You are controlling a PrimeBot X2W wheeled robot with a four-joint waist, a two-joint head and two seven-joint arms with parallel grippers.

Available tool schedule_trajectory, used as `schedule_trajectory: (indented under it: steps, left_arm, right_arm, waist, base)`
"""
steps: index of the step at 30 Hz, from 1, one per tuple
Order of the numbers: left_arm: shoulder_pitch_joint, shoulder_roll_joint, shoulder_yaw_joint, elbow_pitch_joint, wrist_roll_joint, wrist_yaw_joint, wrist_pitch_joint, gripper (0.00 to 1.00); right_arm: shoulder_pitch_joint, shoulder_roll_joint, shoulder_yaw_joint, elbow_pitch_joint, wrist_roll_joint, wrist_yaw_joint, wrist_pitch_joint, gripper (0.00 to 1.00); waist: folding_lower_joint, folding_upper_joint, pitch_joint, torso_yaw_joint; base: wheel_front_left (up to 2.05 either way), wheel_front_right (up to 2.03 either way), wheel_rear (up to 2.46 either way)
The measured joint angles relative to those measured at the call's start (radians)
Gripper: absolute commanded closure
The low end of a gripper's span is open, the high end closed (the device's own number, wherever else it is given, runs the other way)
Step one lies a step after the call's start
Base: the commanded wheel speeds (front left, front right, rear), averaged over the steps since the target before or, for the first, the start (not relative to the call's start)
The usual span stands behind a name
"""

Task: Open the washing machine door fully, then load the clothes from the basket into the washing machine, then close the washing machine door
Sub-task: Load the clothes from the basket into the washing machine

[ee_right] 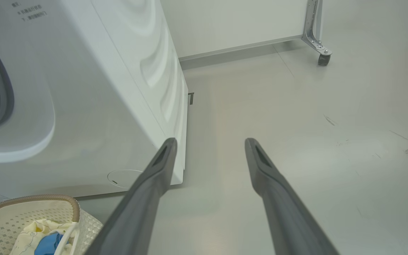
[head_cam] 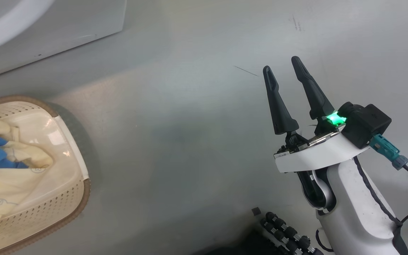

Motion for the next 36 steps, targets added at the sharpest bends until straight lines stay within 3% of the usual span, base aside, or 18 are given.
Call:
schedule_trajectory:
  steps: [9, 23, 33, 36]
  left_arm:
    - [0.028, -0.034, 0.017, 0.049, -0.044, -0.013, -0.059, 0.00]
    - [0.268, -0.127, 0.069, 0.069, -0.131, -0.046, -0.263, 0.00]
    - [0.503, -0.249, 0.063, 0.048, -0.143, -0.056, -0.458, 0.00]
    - [0.571, -0.274, 0.059, 0.041, -0.143, -0.056, -0.469, 0.00]
  right_arm:
    - [0.000, 0.000, -0.018, 0.011, -0.014, 0.000, 0.000, 0.00]
    - [0.029, -0.023, -0.079, 0.032, -0.040, 0.000, 0.000, 0.00]
    - [0.086, -0.049, -0.124, 0.047, -0.058, 0.000, 0.000, 0.00]
    - [0.102, -0.052, -0.129, 0.053, -0.065, 0.000, 0.000, 0.00]
  waist:
    - [0.0000, 0.0000, -0.036, 0.038]
    - [0.0000, 0.0000, -0.129, 0.116]
    - [0.0000, 0.0000, -0.210, 0.177]
    - [0.0000, 0.0000, -0.238, 0.195]
  base:
    - [0.00, 0.00, 0.00]
    - [0.00, 0.00, 0.00]
    - [0.00, 0.00, 0.00]
    - [0.00, 0.00, 0.00]
